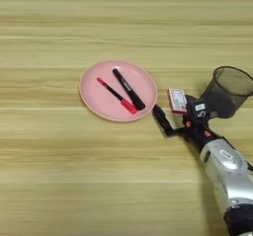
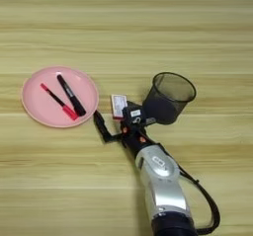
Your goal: Move the objects on the table
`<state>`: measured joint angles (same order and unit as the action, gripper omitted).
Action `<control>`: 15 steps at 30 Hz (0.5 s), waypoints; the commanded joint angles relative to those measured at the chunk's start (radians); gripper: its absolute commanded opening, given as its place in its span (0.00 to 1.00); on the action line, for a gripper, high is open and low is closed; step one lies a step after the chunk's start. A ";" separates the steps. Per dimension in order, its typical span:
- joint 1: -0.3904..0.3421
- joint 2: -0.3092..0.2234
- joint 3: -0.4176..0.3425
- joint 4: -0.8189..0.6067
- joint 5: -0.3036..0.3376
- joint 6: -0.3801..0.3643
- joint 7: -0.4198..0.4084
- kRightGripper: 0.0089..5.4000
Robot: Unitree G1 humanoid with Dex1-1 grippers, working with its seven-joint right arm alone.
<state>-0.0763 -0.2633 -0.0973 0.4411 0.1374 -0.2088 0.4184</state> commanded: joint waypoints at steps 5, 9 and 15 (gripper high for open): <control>-0.011 -0.022 -0.002 0.038 -0.024 -0.004 -0.015 0.99; -0.011 -0.020 -0.005 0.039 -0.022 -0.005 -0.018 0.99; -0.004 -0.022 -0.016 0.046 -0.019 -0.004 -0.024 0.99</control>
<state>-0.0889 -0.2653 -0.1073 0.4759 0.1371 -0.2321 0.4188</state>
